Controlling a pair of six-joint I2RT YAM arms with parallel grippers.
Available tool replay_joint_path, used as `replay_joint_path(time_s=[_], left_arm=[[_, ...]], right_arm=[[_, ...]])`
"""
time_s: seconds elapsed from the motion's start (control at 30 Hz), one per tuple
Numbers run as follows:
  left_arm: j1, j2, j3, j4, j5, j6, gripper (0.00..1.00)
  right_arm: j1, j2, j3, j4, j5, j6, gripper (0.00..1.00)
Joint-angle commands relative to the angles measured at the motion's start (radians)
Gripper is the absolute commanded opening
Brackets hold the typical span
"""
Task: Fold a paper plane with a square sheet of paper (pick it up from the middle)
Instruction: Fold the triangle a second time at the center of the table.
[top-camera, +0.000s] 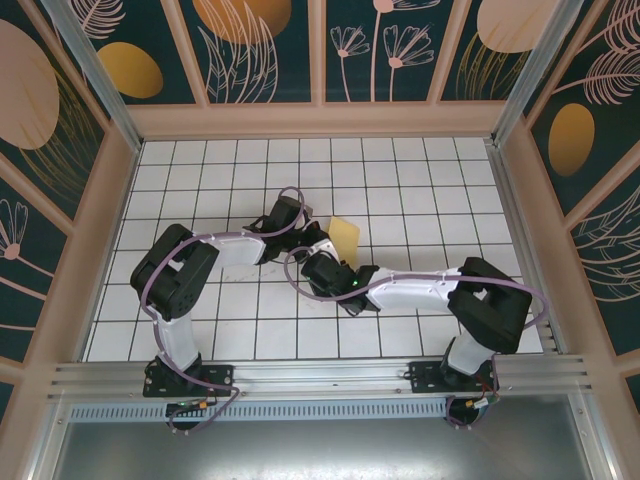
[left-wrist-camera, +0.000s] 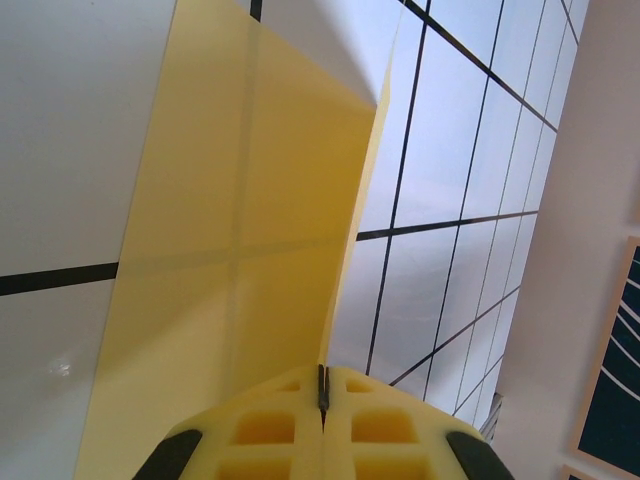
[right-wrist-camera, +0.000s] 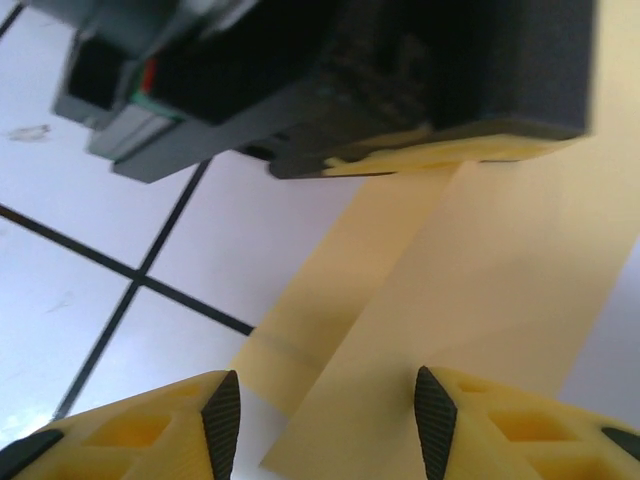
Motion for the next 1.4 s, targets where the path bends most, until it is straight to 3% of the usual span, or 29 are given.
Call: replay_joint_path(time_s=[0.0,0.13,0.3,0.4,0.47,0.53,0.6,0.73,0.83,1.0,1.1,1.37], left_arm=[[0.006,-0.023,0.016,-0.008,0.012,0.012,0.03],[0.006,-0.027,0.013,-0.009,0.01,0.012,0.03],[0.007,-0.04,0.016,-0.035,-0.009,0.025,0.06],[0.008,-0.061,0.023,-0.083,-0.053,0.043,0.13],[0.008,-0.091,0.022,-0.131,-0.115,0.052,0.25],[0.01,-0.131,0.019,-0.185,-0.189,0.064,0.3],[0.019,-0.187,0.005,-0.237,-0.274,0.063,0.43],[0.039,-0.293,-0.058,-0.296,-0.395,0.042,0.51],[0.045,-0.35,-0.11,-0.301,-0.418,0.026,0.48],[0.041,-0.326,-0.183,-0.155,-0.229,0.018,0.3],[0.029,-0.28,-0.174,-0.143,-0.177,0.031,0.25],[-0.005,-0.163,-0.128,-0.115,-0.093,0.046,0.15]], right_arm=[[0.005,0.003,0.023,-0.047,0.082,0.009,0.48],[0.005,-0.022,0.014,-0.034,0.072,0.006,0.35],[-0.001,-0.033,0.015,-0.043,0.069,0.021,0.1],[-0.015,-0.048,0.018,-0.033,0.022,0.024,0.01],[-0.03,-0.061,0.017,-0.015,-0.026,0.028,0.0],[-0.044,-0.074,0.017,0.008,-0.08,0.038,0.0],[-0.074,-0.084,0.015,0.051,-0.191,0.052,0.0],[-0.113,-0.093,-0.005,0.133,-0.333,0.111,0.0],[-0.162,-0.121,-0.05,0.193,-0.402,0.148,0.0],[-0.265,-0.182,-0.182,0.347,-0.594,0.199,0.0],[-0.301,-0.199,-0.227,0.395,-0.664,0.217,0.0],[-0.346,-0.182,-0.269,0.457,-0.758,0.239,0.0]])
